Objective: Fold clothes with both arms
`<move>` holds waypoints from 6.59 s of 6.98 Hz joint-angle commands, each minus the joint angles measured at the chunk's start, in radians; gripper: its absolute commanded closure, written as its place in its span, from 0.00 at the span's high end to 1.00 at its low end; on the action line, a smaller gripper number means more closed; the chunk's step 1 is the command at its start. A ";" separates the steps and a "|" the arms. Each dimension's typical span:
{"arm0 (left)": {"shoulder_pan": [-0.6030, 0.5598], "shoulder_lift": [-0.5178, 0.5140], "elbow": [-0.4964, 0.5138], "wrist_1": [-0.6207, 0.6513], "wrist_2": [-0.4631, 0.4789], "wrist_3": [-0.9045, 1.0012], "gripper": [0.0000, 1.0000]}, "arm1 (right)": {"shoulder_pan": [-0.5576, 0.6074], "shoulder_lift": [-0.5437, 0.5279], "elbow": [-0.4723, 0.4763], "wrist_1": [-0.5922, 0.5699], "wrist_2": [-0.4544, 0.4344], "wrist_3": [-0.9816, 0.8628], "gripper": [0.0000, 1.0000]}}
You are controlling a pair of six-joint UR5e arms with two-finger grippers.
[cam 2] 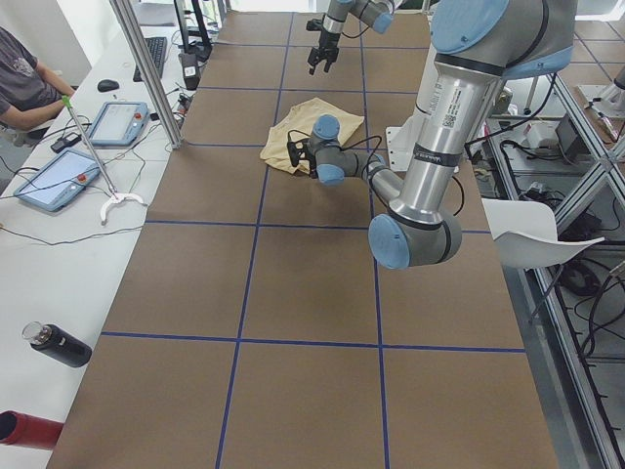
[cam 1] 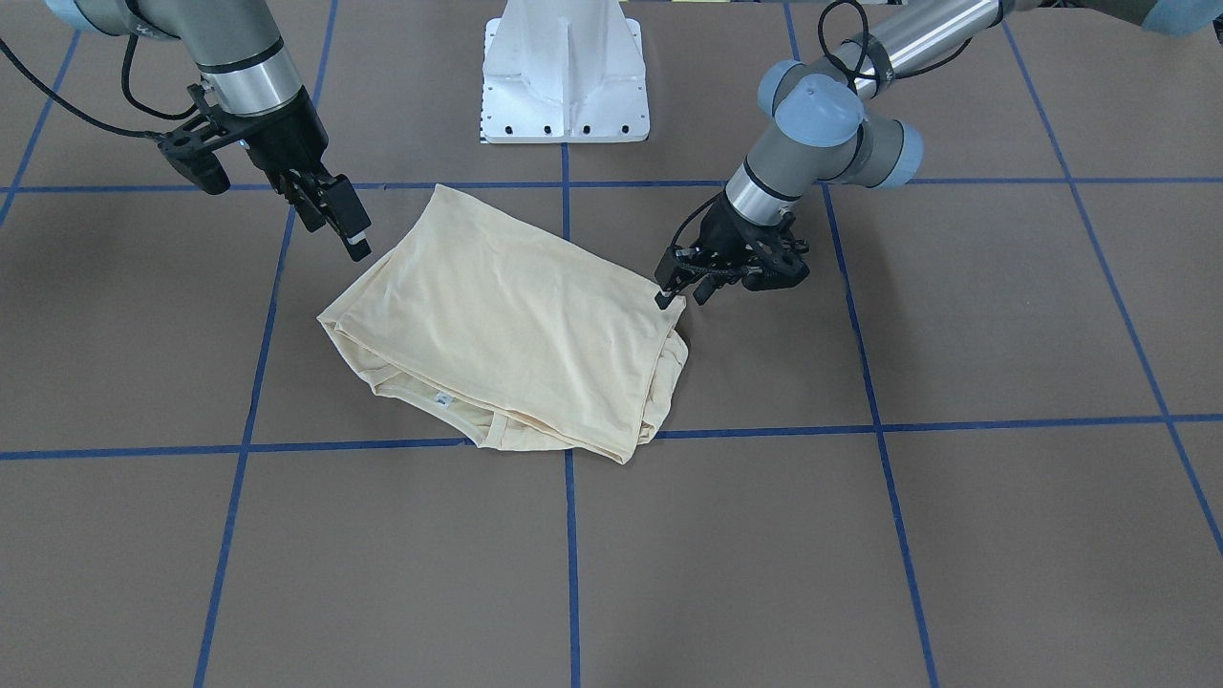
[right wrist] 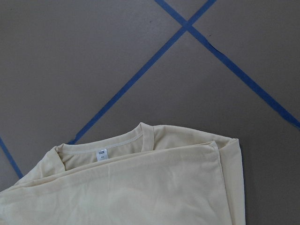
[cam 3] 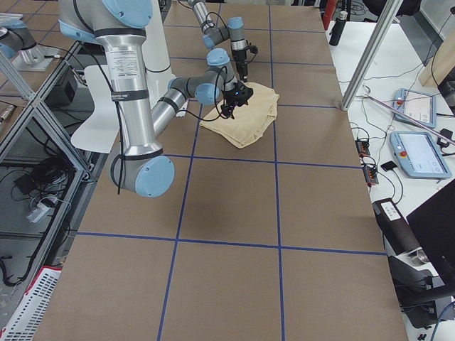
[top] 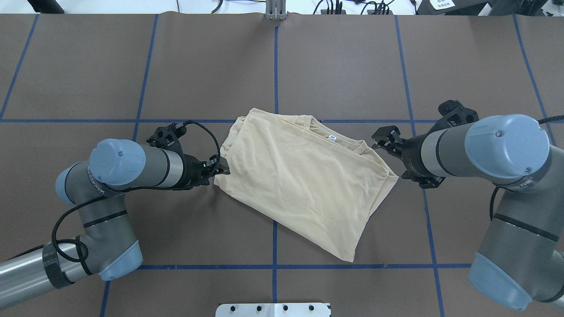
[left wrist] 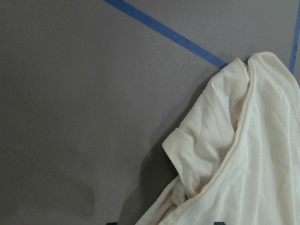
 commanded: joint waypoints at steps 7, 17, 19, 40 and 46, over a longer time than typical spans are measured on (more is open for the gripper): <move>-0.210 -0.012 0.030 0.030 -0.002 0.314 0.00 | 0.014 0.002 -0.025 0.007 0.006 -0.017 1.00; -0.342 -0.211 0.291 -0.176 -0.008 0.410 0.55 | -0.175 0.281 -0.255 0.007 -0.160 0.185 1.00; -0.342 -0.211 0.288 -0.176 -0.008 0.403 0.57 | -0.195 0.304 -0.324 0.008 -0.183 0.181 1.00; -0.332 -0.196 0.218 -0.157 -0.008 0.295 0.61 | -0.272 0.287 -0.325 0.045 -0.185 0.219 0.00; 0.046 0.092 -0.190 -0.157 0.205 -0.187 0.62 | -0.368 0.212 -0.200 0.031 -0.267 0.279 0.00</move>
